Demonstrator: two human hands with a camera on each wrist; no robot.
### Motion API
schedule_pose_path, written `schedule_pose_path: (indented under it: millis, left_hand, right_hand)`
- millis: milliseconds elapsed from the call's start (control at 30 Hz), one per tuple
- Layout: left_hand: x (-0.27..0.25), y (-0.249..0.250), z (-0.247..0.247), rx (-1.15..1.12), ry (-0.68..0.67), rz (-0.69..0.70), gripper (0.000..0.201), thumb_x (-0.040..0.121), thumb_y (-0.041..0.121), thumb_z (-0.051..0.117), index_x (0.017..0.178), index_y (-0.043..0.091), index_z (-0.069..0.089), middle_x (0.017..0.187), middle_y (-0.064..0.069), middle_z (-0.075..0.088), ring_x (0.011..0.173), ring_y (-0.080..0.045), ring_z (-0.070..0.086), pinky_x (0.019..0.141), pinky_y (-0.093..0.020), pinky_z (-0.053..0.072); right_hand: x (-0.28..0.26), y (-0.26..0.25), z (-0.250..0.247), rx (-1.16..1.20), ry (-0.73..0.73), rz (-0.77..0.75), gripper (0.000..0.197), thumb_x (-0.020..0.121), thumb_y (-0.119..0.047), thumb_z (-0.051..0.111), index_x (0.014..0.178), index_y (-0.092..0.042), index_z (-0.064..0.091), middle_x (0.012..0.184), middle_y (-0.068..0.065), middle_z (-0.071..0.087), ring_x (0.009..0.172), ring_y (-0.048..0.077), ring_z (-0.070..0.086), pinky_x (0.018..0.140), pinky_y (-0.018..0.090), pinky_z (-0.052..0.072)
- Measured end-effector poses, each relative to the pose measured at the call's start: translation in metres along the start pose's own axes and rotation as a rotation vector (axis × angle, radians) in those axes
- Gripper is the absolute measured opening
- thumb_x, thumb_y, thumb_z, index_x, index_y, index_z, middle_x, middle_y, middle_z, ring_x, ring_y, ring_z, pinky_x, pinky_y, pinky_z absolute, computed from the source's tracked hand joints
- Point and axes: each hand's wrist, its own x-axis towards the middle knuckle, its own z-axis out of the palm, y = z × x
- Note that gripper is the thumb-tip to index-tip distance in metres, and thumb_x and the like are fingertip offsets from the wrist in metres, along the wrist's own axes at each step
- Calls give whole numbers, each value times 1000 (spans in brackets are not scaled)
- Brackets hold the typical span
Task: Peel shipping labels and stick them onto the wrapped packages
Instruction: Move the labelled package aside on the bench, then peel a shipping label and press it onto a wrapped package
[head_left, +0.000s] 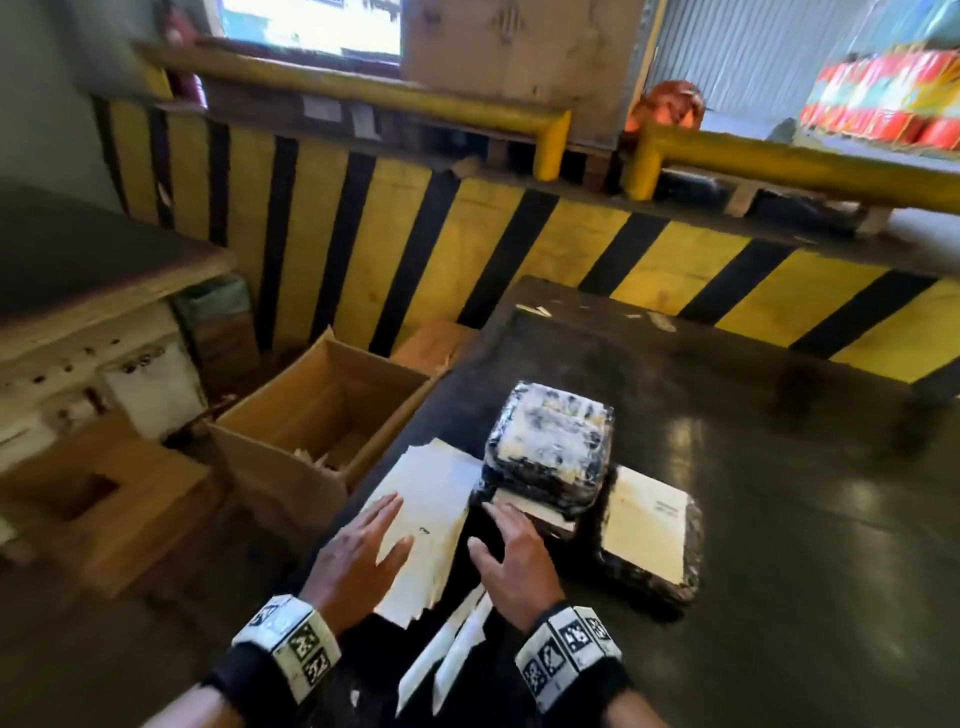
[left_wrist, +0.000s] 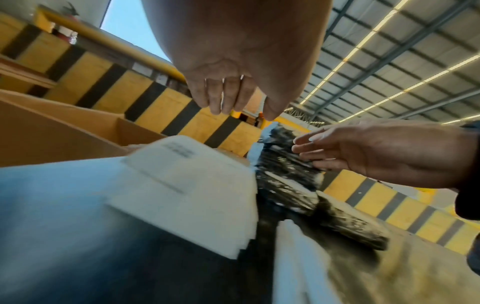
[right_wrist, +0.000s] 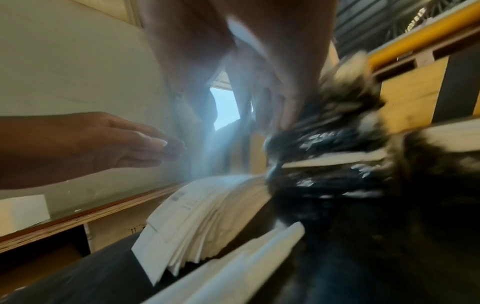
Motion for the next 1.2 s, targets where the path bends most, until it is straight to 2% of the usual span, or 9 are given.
schedule_pose_path:
  millis: [233, 367, 500, 633, 733, 933, 1033, 1133, 1200]
  left_hand:
    - [30, -36, 1, -22, -22, -95, 60, 90, 44, 49, 140, 13, 42, 147, -3, 42, 134, -17, 41, 107, -29, 34]
    - [42, -52, 10, 12, 16, -132, 58, 83, 51, 47, 120, 9, 62, 110, -10, 65, 103, -28, 60, 85, -36, 50]
    - [56, -60, 9, -65, 23, -201, 34, 84, 31, 68, 113, 14, 62, 98, -4, 64, 92, -21, 58, 81, -31, 47]
    - [68, -66, 2, -296, 15, -265, 23, 75, 18, 78, 92, 13, 62, 70, 2, 65, 62, -8, 63, 56, -20, 53]
    - [74, -72, -4, -342, 11, -258, 19, 73, 17, 80, 80, 12, 63, 71, 1, 66, 63, -5, 64, 49, -12, 47]
    - [76, -76, -17, -427, 37, -206, 16, 76, 14, 76, 77, 9, 61, 73, 2, 67, 64, -7, 66, 49, -13, 49]
    - [75, -75, -27, -556, -9, -193, 15, 78, 14, 74, 84, 7, 62, 79, -5, 70, 71, -16, 71, 59, -25, 58]
    - [73, -66, -38, -728, -82, -170, 17, 81, 16, 71, 90, 4, 64, 84, -11, 72, 77, -20, 72, 70, -41, 60]
    - [73, -52, -48, -853, -116, -163, 20, 82, 16, 68, 94, 1, 63, 88, -12, 73, 82, -23, 72, 75, -44, 59]
  right_hand:
    - [45, -17, 49, -81, -120, 1, 53, 93, -29, 51, 142, -12, 39, 151, 3, 34, 142, 12, 25, 109, 9, 5]
    - [56, -16, 60, -110, -157, 28, 53, 94, -31, 50, 143, -13, 38, 153, 2, 32, 142, 13, 24, 112, 13, 8]
    - [59, -14, 63, -116, -147, 29, 51, 94, -32, 50, 142, -16, 40, 153, 0, 32, 141, 12, 26, 112, 15, 11]
    - [60, -11, 61, -107, -179, 44, 51, 95, -34, 50, 142, -19, 39, 155, -1, 28, 142, 12, 25, 113, 18, 15]
    - [58, -11, 58, -102, -191, 42, 52, 95, -30, 50, 144, -16, 37, 155, 0, 27, 141, 12, 26, 107, 13, 14]
    - [56, -10, 57, -93, -192, 42, 50, 95, -29, 51, 142, -15, 40, 153, 0, 31, 140, 10, 28, 105, 10, 14]
    - [53, -13, 52, -75, -131, 26, 46, 95, -26, 51, 138, -12, 45, 149, 1, 38, 137, 10, 33, 106, 12, 17]
    - [46, -17, 44, 35, -7, 66, 39, 94, -26, 53, 129, -10, 55, 134, 1, 55, 121, 8, 49, 100, 9, 30]
    - [42, -23, 36, 173, 43, 140, 30, 93, -26, 56, 118, -11, 64, 114, -3, 66, 99, 0, 59, 85, 5, 39]
